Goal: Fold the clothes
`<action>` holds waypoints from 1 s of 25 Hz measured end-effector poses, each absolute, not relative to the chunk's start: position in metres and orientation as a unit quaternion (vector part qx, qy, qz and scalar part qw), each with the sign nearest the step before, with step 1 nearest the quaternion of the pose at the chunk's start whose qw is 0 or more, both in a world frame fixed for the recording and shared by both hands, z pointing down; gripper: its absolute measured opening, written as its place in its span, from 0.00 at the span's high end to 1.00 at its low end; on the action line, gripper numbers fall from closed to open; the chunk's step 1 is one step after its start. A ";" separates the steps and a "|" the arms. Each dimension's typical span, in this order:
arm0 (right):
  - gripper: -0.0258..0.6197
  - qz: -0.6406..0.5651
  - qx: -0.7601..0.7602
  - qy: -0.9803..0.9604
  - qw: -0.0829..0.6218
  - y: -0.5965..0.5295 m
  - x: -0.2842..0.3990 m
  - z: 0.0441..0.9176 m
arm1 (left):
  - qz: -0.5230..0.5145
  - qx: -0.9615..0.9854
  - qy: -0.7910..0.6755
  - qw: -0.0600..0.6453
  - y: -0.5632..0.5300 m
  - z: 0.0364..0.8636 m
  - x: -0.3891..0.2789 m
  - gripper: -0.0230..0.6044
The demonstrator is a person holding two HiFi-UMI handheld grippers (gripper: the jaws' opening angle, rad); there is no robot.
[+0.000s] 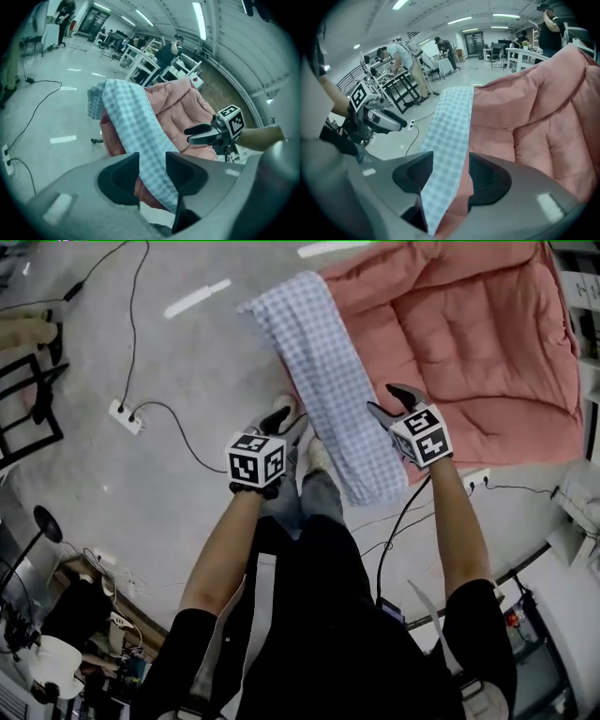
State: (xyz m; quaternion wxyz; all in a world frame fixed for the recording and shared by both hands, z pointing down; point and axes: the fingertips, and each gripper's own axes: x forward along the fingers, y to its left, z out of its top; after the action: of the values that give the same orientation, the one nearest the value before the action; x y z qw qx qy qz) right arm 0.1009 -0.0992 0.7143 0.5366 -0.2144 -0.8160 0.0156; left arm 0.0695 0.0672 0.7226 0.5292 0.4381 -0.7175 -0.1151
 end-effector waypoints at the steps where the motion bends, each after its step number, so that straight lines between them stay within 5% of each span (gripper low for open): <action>1: 0.58 0.022 -0.219 -0.812 0.540 -0.098 0.097 0.723 | -0.133 0.430 -0.721 0.528 0.069 0.728 0.069 0.67; 13: 0.42 0.156 -0.267 -0.760 0.572 -0.077 0.076 0.800 | -0.369 0.362 -0.696 0.498 0.056 0.828 0.073 0.40; 25: 0.37 0.386 -0.330 -0.630 0.587 -0.058 0.094 0.807 | -0.506 0.459 -0.573 0.454 0.003 0.839 0.076 0.39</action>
State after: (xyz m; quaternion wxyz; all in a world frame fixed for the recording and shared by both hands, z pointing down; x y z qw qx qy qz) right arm 0.0945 -0.0576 0.8073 0.5871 -0.3304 -0.6299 0.3864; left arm 0.0761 0.0028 0.8391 0.4539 0.4587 -0.5727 -0.5055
